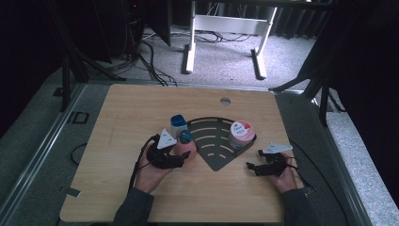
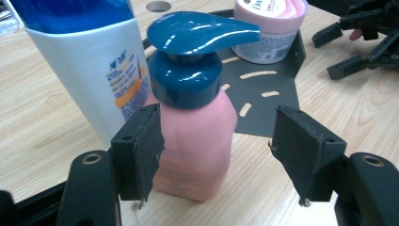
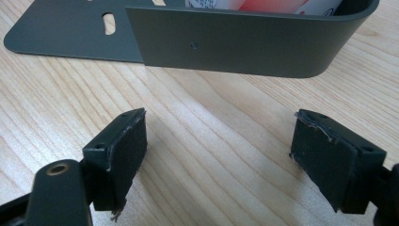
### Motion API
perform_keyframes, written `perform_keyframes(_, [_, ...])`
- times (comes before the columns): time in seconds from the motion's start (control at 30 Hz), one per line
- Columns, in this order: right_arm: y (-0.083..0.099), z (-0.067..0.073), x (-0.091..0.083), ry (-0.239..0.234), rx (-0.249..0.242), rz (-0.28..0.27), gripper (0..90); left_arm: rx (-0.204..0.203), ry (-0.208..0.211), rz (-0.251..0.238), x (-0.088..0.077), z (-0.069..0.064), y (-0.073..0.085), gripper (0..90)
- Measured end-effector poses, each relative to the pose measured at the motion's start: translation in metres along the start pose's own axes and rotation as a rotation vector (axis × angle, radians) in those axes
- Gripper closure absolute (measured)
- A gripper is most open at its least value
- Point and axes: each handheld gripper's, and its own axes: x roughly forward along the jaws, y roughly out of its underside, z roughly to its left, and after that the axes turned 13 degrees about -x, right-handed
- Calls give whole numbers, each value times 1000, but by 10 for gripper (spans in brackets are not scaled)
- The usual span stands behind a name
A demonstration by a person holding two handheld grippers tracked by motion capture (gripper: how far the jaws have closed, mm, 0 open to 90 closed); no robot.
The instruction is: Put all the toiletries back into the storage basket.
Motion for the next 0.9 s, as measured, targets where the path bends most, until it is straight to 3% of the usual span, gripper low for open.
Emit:
perform_keyframes(0.47, [0,0,0,0,0,0,185,-6,-22,-5,9,8,-13,320])
perform_keyframes(0.9, [0,0,0,-1,0,0,184,-6,-2,-8,20,9,-24,350])
